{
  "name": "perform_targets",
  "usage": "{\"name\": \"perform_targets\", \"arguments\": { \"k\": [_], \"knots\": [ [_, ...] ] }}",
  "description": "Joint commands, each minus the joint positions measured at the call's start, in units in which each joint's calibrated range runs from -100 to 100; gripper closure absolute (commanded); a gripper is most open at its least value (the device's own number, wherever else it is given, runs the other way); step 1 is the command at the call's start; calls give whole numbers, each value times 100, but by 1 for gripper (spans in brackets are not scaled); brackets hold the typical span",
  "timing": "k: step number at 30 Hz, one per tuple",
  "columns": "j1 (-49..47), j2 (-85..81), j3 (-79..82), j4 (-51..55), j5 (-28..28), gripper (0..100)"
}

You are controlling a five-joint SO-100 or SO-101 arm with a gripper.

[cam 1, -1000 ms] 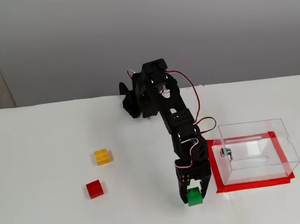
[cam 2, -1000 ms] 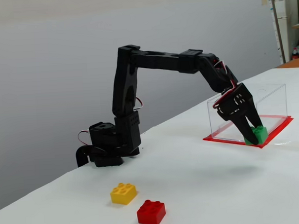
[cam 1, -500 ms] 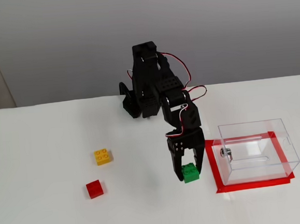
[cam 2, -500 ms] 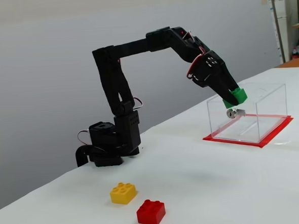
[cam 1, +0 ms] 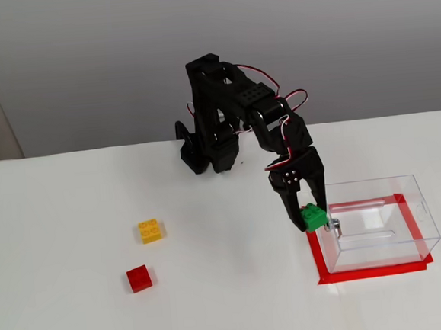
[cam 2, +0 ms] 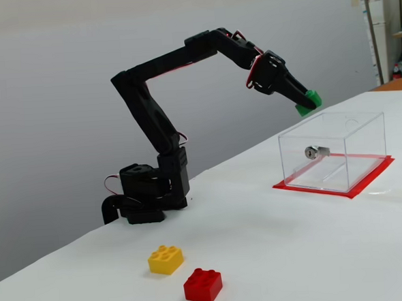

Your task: Pick the green lego brick and place it into the transparent box

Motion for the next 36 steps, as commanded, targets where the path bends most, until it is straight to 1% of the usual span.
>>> {"name": "perform_targets", "arguments": {
  "k": [1,7,15,28,36],
  "knots": [
    [-540,-186,-73,-47,18,88],
    [-1324,-169,-73,-56,18,88],
    [-2019,238,-145,-56,7,88],
    [-2529,2046,-1899,-12,18,88],
    [-2558,2623,-2198,-38,18,88]
  ]
}}
